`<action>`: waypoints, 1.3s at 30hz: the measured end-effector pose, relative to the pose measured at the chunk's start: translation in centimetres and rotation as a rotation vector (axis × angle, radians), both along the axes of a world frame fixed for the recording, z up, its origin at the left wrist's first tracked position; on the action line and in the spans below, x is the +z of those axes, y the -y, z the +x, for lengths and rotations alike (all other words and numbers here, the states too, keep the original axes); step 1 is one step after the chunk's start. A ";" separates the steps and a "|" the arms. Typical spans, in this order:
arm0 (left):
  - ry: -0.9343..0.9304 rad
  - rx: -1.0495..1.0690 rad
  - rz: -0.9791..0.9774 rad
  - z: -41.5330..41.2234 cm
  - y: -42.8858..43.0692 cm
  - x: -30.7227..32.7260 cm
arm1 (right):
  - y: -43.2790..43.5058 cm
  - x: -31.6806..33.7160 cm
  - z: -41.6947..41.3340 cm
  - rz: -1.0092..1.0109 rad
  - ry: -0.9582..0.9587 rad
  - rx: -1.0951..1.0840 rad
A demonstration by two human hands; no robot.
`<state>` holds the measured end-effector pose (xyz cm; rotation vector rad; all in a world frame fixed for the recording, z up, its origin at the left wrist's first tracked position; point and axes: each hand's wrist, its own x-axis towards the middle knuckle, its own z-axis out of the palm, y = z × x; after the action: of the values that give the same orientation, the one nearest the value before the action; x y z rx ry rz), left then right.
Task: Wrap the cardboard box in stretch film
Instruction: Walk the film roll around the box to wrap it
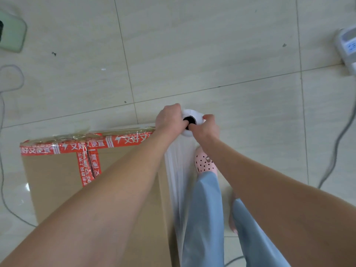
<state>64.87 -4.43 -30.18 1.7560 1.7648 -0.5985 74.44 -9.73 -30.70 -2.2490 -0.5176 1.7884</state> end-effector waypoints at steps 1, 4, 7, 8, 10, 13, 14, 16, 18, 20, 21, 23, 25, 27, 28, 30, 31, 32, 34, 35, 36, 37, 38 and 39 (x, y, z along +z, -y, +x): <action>0.019 -0.056 0.000 0.0 0.0 -0.2 | 0.1 -0.2 -0.1 -0.013 -0.005 -0.036; 0.070 -0.266 0.006 0.4 -0.2 -0.7 | -0.2 -0.4 -0.4 0.005 0.017 -0.073; 0.067 -0.372 0.001 0.3 -1.4 -1.2 | -1.0 -0.5 -0.6 0.030 0.027 -0.026; 0.058 -0.381 -0.003 0.2 -1.8 -1.4 | -1.4 -0.5 -0.6 0.037 0.040 0.016; 0.044 -0.362 0.001 -0.3 -2.6 -1.6 | -2.3 -0.5 -0.8 0.053 0.057 0.080; 0.034 -0.209 -0.012 -1.3 -3.7 -1.7 | -3.9 -0.6 -1.4 0.073 0.072 0.128; 0.034 -0.151 -0.022 -1.6 -4.0 -1.6 | -4.4 -0.6 -1.6 0.080 0.082 0.159; 0.040 -0.051 -0.028 -2.3 -4.6 -1.6 | -5.5 -0.6 -1.8 0.110 0.092 0.221; 0.052 0.043 -0.026 -3.3 -5.1 -1.7 | -6.6 -0.5 -2.1 0.147 0.104 0.264; 0.061 0.143 -0.020 -4.4 -5.7 -1.7 | -7.7 -0.3 -2.7 0.173 0.144 0.303; 0.064 0.201 -0.018 -5.0 -5.9 -1.7 | -8.1 -0.4 -3.1 0.160 0.153 0.313; 0.070 0.340 -0.049 -5.7 -6.2 -1.6 | -8.7 -0.5 -4.0 0.059 0.083 0.250; 0.094 0.453 -0.114 -6.3 -6.3 -1.7 | -9.0 -0.4 -4.7 -0.018 -0.010 0.144; 0.094 0.452 -0.146 -6.8 -6.3 -1.8 | -9.4 -0.4 -5.1 -0.027 -0.036 0.115; 0.082 0.399 -0.146 -6.9 -6.4 -1.7 | -9.5 -0.4 -5.3 -0.024 -0.036 0.110; 0.090 0.254 -0.118 -7.0 -6.6 -1.7 | -9.3 -0.4 -5.6 -0.016 -0.035 0.121; 0.098 0.174 -0.114 -7.0 -6.8 -1.6 | -9.1 -0.5 -5.9 -0.015 -0.038 0.132; 0.097 0.098 -0.123 -6.9 -7.0 -1.5 | -9.0 -0.4 -6.0 -0.019 -0.043 0.139; 0.084 -0.024 -0.131 -6.7 -7.3 -1.3 | -8.8 -0.3 -6.0 -0.019 -0.056 0.161; 0.077 -0.067 -0.131 -6.5 -7.4 -1.3 | -8.8 -0.3 -5.9 -0.019 -0.053 0.175; 0.061 -0.097 -0.133 -6.3 -7.6 -1.3 | -8.9 -0.3 -5.7 -0.023 -0.041 0.192; 0.045 -0.117 -0.135 -6.2 -7.8 -1.3 | -9.1 -0.3 -5.5 -0.026 -0.027 0.209; 0.031 -0.123 -0.145 -6.1 -8.0 -1.3 | -9.4 -0.3 -5.4 -0.026 -0.016 0.231; 0.019 -0.115 -0.155 -6.1 -8.2 -1.5 | -9.7 -0.3 -5.4 -0.024 -0.008 0.256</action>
<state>58.76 3.82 -31.67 1.7574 1.5682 -0.7437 69.05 -0.01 -31.00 -2.2769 -0.8202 1.9280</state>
